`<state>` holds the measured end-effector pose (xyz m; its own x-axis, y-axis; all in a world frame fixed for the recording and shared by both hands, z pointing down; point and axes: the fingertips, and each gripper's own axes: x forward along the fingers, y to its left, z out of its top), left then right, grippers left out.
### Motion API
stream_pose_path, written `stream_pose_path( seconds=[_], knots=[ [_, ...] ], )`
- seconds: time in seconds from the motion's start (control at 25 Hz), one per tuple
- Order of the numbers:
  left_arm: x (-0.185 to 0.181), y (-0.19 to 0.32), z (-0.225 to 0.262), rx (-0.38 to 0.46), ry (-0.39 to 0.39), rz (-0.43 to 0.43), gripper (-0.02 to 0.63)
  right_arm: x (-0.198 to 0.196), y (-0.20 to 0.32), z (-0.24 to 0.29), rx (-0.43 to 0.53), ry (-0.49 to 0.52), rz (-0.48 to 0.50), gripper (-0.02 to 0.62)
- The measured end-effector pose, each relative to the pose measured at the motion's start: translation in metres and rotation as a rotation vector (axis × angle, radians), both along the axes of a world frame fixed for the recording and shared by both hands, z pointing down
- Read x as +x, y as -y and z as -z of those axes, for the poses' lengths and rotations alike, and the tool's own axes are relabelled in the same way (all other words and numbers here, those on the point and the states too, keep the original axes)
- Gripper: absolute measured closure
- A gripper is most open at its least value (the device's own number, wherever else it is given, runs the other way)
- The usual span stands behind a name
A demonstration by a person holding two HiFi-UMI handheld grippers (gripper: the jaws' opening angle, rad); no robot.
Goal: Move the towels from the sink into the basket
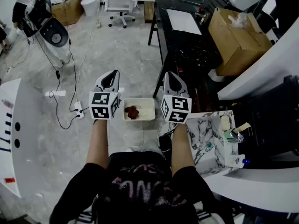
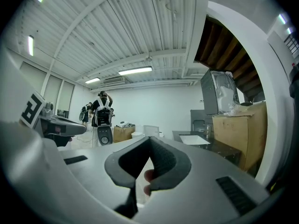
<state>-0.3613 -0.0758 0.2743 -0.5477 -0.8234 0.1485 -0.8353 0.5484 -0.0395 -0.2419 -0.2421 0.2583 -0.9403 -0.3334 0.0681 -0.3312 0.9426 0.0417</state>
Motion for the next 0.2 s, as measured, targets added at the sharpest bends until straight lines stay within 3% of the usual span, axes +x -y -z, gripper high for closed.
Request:
stream_pose_path(
  seconds=[0.2],
  knots=[
    [0.0043,-0.0022,0.0002,-0.002,0.0,0.002,0.589,0.0035,-0.0002,-0.0026,-0.004,-0.001,-0.001,0.581]
  ],
)
